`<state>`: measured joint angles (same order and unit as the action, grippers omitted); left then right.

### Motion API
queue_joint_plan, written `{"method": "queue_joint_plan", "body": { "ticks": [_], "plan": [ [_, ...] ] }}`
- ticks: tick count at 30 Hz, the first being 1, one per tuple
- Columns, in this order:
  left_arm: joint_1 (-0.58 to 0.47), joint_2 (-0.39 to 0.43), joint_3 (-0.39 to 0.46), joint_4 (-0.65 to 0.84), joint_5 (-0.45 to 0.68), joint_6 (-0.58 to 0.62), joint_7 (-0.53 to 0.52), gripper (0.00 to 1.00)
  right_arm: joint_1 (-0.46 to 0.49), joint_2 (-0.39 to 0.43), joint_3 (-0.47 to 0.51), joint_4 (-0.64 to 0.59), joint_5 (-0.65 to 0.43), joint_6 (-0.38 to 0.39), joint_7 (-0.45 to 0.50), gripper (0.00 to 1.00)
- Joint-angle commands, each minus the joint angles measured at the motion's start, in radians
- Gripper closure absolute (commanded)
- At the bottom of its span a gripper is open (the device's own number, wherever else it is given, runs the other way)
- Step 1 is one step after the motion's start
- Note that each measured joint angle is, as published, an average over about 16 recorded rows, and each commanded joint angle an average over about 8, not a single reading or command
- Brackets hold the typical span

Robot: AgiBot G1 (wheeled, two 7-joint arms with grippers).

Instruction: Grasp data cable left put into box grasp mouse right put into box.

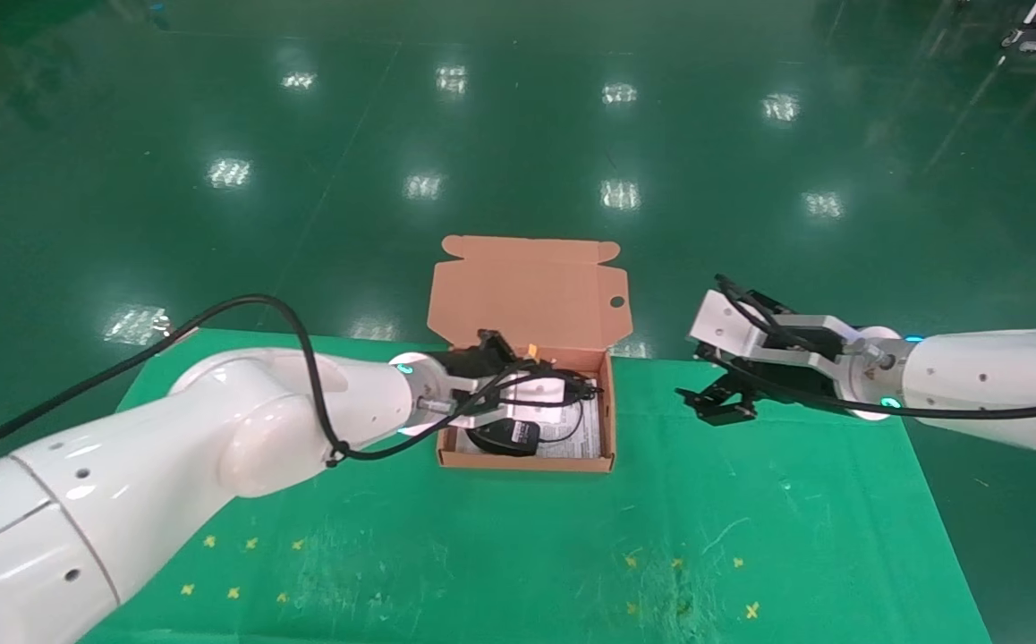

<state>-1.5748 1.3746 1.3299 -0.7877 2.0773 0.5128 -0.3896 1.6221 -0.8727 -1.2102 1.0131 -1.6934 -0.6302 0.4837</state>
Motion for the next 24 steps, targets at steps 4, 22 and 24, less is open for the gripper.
{"method": "queue_joint_plan", "body": {
  "ticks": [4,22,24],
  "plan": [
    [-0.004,0.001,0.033,-0.001,-0.029,-0.014,0.009,0.0,0.004,0.017,-0.007,0.029,-0.026,-0.005,0.027,0.0],
    [-0.02,-0.035,0.013,-0.037,-0.038,-0.01,-0.006,0.0,0.027,0.019,0.004,0.027,-0.023,0.003,0.021,0.0],
    [-0.038,-0.045,0.003,-0.04,-0.044,-0.015,-0.015,0.0,0.044,0.026,0.012,0.036,-0.026,0.008,0.02,0.0]
  ]
}}
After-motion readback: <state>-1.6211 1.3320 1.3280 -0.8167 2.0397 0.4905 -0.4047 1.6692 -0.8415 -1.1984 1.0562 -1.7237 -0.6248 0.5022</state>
